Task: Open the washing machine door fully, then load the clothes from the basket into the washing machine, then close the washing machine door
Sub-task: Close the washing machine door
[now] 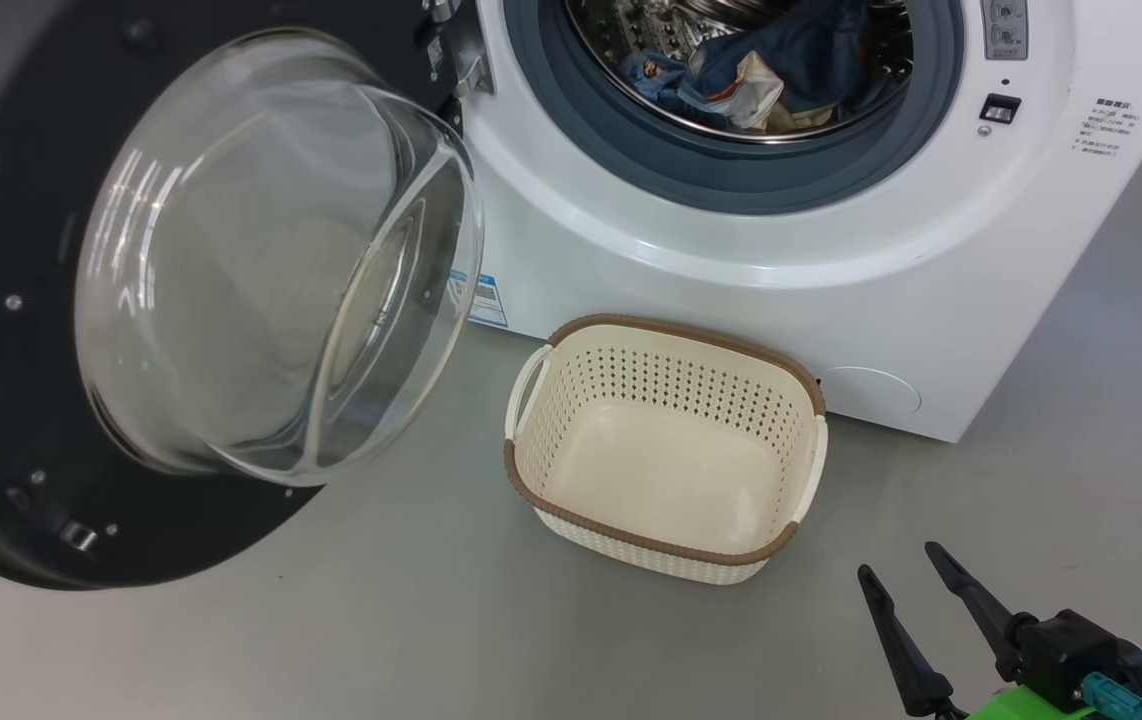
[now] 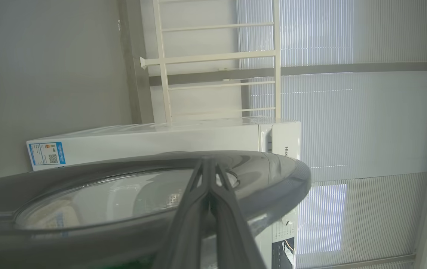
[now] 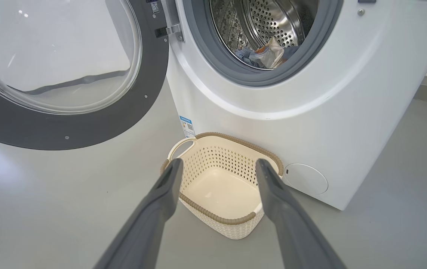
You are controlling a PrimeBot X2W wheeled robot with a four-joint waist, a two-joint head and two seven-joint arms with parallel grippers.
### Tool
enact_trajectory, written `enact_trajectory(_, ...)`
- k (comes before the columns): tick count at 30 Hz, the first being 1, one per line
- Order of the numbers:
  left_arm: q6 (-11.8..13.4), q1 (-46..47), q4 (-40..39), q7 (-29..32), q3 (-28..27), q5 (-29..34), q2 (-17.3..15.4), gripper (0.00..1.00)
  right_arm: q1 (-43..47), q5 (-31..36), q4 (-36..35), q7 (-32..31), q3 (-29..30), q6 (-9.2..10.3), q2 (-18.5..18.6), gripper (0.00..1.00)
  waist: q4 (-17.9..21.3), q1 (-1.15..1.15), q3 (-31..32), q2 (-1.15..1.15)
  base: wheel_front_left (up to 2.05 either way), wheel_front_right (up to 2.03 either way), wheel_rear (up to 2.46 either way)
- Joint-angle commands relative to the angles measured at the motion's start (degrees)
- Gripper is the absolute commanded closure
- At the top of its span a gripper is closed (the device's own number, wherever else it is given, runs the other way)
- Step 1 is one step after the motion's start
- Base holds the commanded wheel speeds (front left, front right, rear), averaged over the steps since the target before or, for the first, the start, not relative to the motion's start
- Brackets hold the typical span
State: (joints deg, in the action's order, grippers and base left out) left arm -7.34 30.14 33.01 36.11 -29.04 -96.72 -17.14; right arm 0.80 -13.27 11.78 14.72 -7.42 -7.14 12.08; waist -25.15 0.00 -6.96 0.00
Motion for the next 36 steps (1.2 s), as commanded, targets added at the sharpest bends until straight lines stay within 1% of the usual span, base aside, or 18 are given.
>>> enact_trajectory(1,-0.1,-0.7,-1.6,1.4,0.0,-0.1,-1.9,1.00,-0.8,-0.1,-1.2,0.3,-1.1,-0.35,0.2,0.00,-0.1,0.00,0.1,0.00,0.00,0.00,0.00)
enact_trajectory(7,-0.1,-3.3,-5.5,6.1,2.4,-0.2,-0.8,1.00,-0.7,-0.2,-1.1,0.3,-1.3,-0.35,-0.5,0.00,0.1,0.00,0.9,0.00,0.00,0.00,0.00)
enact_trajectory(14,1.2,-8.4,-13.8,12.3,5.0,-0.9,0.0,1.00,-0.6,-0.3,-1.1,0.3,-0.9,-0.35,-1.7,0.00,1.1,0.00,1.8,0.00,0.00,0.00,0.00)
enact_trajectory(17,1.9,-11.4,-19.6,14.1,6.4,-1.3,2.0,1.00,-0.4,-0.3,-1.1,0.3,-0.6,-0.35,-2.2,0.00,1.5,0.00,2.1,0.00,0.00,0.00,0.00)
enact_trajectory(21,3.7,-15.5,-27.9,15.5,9.1,-1.5,5.6,1.00,0.0,-0.3,-1.1,0.3,-0.3,-0.35,-3.1,0.00,2.0,0.00,2.6,0.00,0.00,0.00,0.00)
enact_trajectory(25,4.6,-18.5,-34.9,15.4,11.8,-1.0,9.3,1.00,-0.1,-0.3,-1.1,0.3,0.1,-0.35,-4.0,0.00,2.7,0.00,3.0,0.00,0.00,0.00,0.00)
enact_trajectory(29,4.6,-19.5,-38.7,13.7,14.7,-0.4,12.1,1.00,-0.2,-0.3,-1.1,0.3,-0.1,-0.35,-4.7,0.00,4.2,0.00,3.4,0.00,0.00,0.00,0.00)
enact_trajectory(32,4.3,-19.2,-39.7,11.9,17.4,-0.5,13.4,1.00,-0.4,-0.3,-1.0,0.3,-0.1,-0.35,-4.9,0.00,5.6,0.00,3.7,0.00,0.00,0.00,0.00)
enact_trajectory(33,4.3,-19.2,-39.7,11.9,17.4,-0.5,13.4,1.00,-0.4,-0.3,-1.0,0.3,-0.1,-0.35,-4.9,0.00,5.6,0.00,3.7,0.00,0.00,0.00,0.00)
enact_trajectory(36,3.6,-18.5,-40.0,9.7,20.4,-1.1,13.9,1.00,-0.6,-0.3,-1.1,0.3,0.0,-0.35,-5.1,0.00,7.6,0.00,3.6,0.00,0.00,0.00,0.00)
